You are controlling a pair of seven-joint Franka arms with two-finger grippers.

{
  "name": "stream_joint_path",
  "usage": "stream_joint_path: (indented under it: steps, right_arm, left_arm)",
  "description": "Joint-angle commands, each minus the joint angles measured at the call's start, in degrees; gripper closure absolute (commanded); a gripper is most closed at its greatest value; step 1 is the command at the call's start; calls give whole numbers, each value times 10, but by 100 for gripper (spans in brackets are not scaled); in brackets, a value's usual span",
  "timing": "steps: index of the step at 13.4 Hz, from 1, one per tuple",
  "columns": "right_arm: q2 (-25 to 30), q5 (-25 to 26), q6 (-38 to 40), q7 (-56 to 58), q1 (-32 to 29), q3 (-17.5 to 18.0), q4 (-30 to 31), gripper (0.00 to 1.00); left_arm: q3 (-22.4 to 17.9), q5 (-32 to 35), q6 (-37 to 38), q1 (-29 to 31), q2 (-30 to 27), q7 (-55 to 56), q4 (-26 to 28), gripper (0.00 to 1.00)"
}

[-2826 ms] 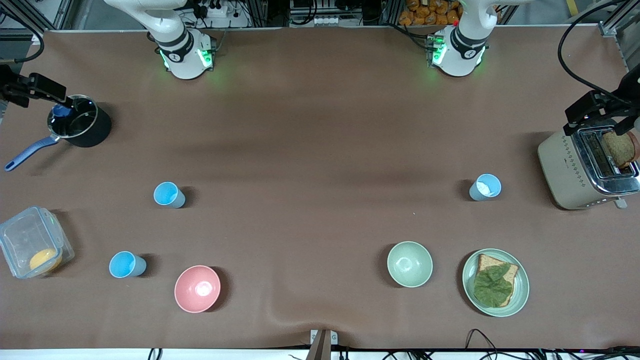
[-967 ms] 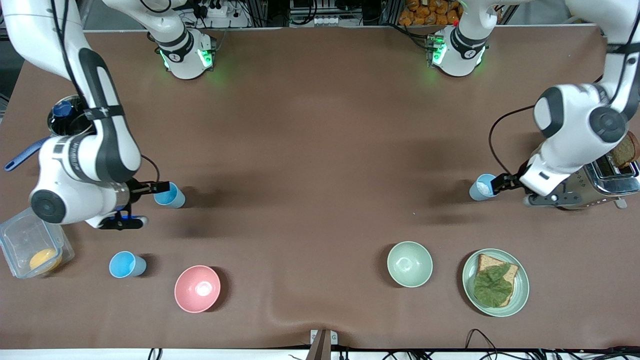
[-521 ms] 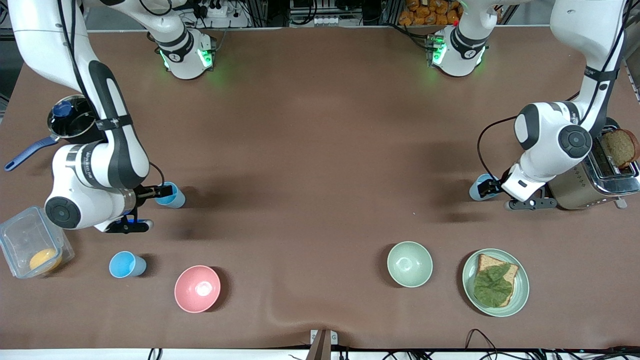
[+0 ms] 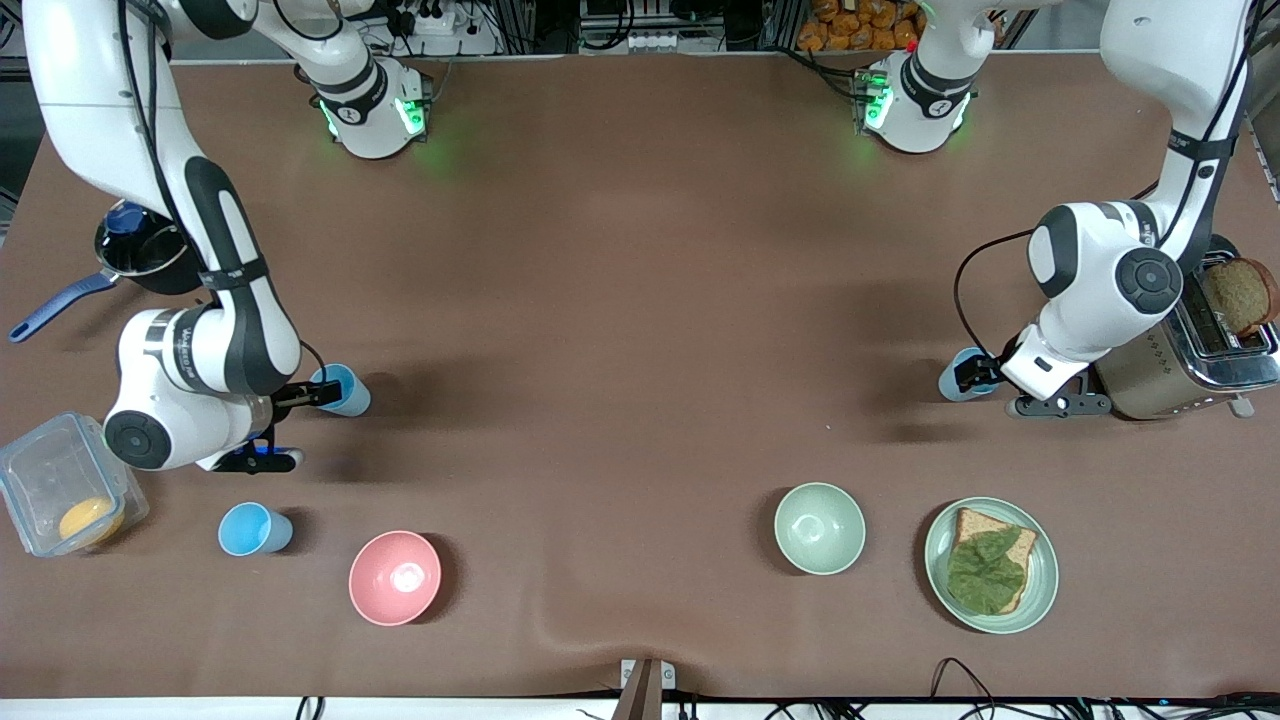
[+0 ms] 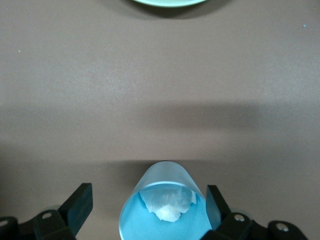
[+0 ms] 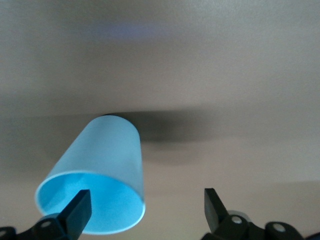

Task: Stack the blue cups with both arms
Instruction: 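Close the right gripper and the left gripper around the blue cups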

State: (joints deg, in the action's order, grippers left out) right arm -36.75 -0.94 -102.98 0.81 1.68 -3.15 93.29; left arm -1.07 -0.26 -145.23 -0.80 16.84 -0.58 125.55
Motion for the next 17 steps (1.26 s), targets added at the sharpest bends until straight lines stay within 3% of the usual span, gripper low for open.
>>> stream_joint_path:
  steps: [1, 2, 7, 8, 9, 12, 13, 17]
  right_arm:
    - [-3, 4, 2, -2, -4, 6, -7, 89]
    - [-2, 4, 4, -5, -2, 6, -7, 100]
    - [7, 3, 15, -5, 3, 7, -7, 100]
    - [8, 2, 16, -3, 3, 7, -7, 100]
    - [11, 0, 22, -3, 0, 7, -7, 100]
    - [17, -1, 28, -3, 4, 8, -8, 100]
    - [17, -1, 29, -3, 4, 8, -8, 100]
    - [17, -3, 31, -5, 3, 9, -8, 100]
  left_arm:
    - [4, 9, -2, 19, -26, -30, 19, 0]
    - [4, 9, -2, 21, -26, -36, 21, 0]
    - [4, 9, -3, 26, -25, -36, 43, 1]
    - [5, 9, -3, 26, -25, -36, 44, 9]
    - [5, 9, -3, 26, -25, -36, 45, 23]
    - [5, 9, -3, 26, -20, -36, 44, 95]
    - [5, 8, -4, 26, -16, -35, 44, 100]
    - [7, 6, -5, 19, -15, -32, 38, 100]
